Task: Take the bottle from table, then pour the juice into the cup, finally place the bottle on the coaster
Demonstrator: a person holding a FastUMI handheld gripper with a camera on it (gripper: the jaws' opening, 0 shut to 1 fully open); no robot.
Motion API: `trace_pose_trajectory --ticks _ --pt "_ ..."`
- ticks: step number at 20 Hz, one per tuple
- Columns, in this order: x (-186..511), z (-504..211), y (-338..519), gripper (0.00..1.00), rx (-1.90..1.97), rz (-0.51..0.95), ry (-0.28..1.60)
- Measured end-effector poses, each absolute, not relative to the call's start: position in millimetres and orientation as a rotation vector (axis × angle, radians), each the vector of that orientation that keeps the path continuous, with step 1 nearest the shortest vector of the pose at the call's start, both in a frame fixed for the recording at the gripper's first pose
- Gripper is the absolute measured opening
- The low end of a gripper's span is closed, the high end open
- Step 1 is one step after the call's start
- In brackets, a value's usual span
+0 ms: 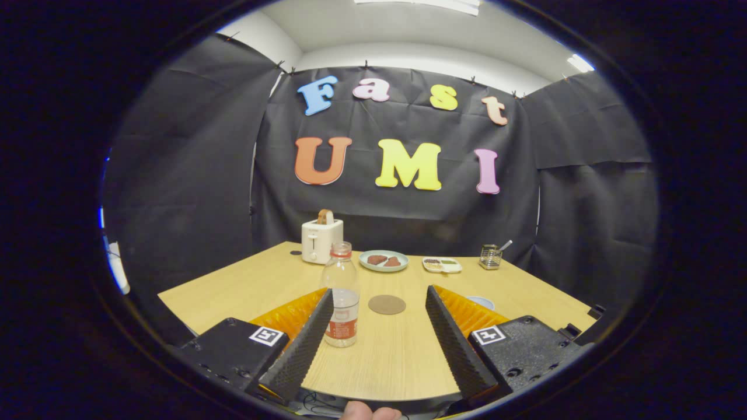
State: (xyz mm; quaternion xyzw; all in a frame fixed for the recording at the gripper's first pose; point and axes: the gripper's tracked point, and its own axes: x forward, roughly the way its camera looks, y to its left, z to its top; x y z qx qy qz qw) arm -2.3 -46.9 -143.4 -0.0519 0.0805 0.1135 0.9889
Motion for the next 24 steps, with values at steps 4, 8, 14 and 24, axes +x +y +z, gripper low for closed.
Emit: trace_pose_trajectory --ticks 4,8,14,24 --pt "14 -178 -26 1.00 -0.134 0.225 0.176" --pt "39 -212 -1 1.00 -0.090 0.241 0.196" --pt "75 -244 24 1.00 -0.134 0.239 0.221" --pt "89 -253 45 0.84 -0.172 0.290 0.278"
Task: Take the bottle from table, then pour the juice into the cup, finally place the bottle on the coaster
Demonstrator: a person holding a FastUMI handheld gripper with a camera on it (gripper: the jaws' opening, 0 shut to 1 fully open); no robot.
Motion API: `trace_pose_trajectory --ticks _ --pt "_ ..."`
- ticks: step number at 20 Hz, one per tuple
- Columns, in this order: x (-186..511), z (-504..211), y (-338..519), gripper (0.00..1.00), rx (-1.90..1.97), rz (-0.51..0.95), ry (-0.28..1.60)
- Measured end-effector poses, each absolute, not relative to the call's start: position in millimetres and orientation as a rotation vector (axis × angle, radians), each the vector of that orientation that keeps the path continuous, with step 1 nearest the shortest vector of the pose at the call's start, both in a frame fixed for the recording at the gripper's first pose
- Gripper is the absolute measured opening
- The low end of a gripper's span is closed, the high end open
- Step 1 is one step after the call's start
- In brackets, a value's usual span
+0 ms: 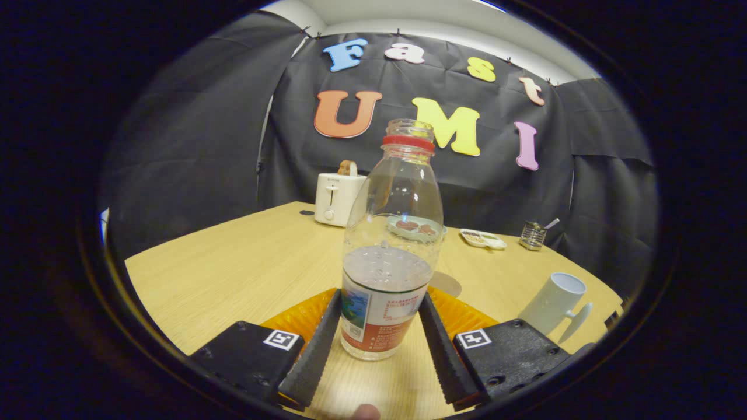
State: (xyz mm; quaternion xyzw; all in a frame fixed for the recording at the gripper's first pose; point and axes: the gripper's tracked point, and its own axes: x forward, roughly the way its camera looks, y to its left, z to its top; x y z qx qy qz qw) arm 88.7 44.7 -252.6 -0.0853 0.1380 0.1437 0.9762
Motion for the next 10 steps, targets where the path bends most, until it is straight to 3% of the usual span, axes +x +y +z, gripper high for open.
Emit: trace_pose_trajectory --ticks 10 --pt "85 -197 1 0.77 0.202 0.326 0.323"
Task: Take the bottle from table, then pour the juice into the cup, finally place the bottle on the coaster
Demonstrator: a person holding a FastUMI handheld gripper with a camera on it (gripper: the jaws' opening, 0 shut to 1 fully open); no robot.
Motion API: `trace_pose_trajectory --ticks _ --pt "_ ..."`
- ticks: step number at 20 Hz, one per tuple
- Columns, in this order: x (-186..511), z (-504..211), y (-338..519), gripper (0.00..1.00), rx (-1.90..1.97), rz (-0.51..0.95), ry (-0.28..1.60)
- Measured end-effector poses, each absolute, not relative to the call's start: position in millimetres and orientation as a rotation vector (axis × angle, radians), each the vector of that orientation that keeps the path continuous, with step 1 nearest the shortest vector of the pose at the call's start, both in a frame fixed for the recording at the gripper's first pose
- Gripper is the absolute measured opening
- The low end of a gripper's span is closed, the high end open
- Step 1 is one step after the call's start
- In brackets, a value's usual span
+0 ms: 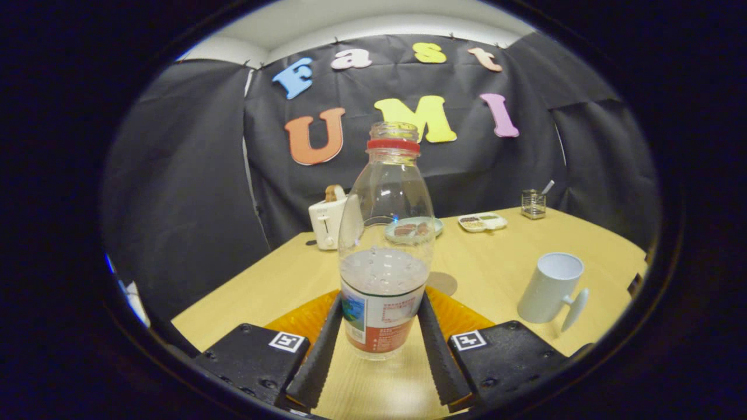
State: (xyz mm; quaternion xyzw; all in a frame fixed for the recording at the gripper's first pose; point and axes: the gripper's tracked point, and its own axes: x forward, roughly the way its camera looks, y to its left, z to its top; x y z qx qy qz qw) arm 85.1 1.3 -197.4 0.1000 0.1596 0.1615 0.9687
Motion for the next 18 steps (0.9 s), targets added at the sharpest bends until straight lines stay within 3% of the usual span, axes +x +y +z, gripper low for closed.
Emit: trace_pose_trajectory --ticks 18 --pt "119 -169 -19 0.76 1.148 0.381 0.330"
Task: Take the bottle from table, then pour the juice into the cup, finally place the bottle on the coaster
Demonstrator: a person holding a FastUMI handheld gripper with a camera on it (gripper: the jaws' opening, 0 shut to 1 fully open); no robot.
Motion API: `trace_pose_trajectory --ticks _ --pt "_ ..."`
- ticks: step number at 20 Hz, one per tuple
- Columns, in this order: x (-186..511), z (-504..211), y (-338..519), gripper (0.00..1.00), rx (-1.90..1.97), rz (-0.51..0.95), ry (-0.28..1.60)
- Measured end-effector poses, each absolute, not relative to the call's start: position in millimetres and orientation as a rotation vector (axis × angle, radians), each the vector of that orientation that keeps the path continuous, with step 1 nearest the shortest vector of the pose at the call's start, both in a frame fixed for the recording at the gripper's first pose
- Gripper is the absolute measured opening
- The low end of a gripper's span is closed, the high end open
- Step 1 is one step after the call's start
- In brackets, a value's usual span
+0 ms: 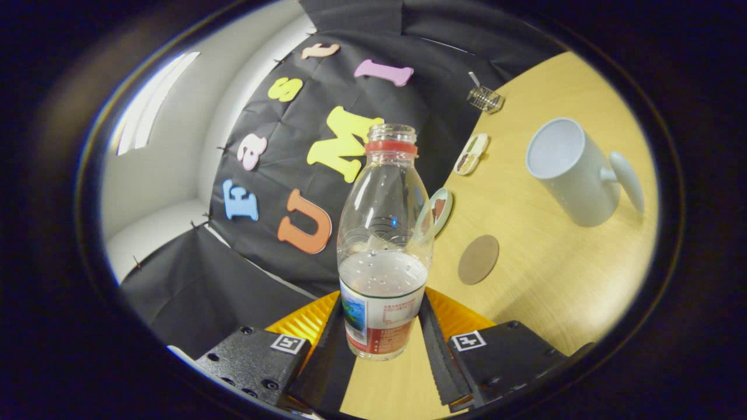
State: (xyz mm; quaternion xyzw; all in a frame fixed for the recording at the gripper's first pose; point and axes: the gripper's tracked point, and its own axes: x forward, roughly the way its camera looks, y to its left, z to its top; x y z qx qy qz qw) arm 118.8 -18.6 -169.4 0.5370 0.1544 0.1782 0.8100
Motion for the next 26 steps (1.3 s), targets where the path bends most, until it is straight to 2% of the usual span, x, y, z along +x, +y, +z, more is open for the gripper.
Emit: trace_pose_trajectory --ticks 13,26 --pt "148 -162 -34 0.76 1.579 0.319 0.284" --pt "155 -154 -39 0.76 1.721 0.296 0.289"
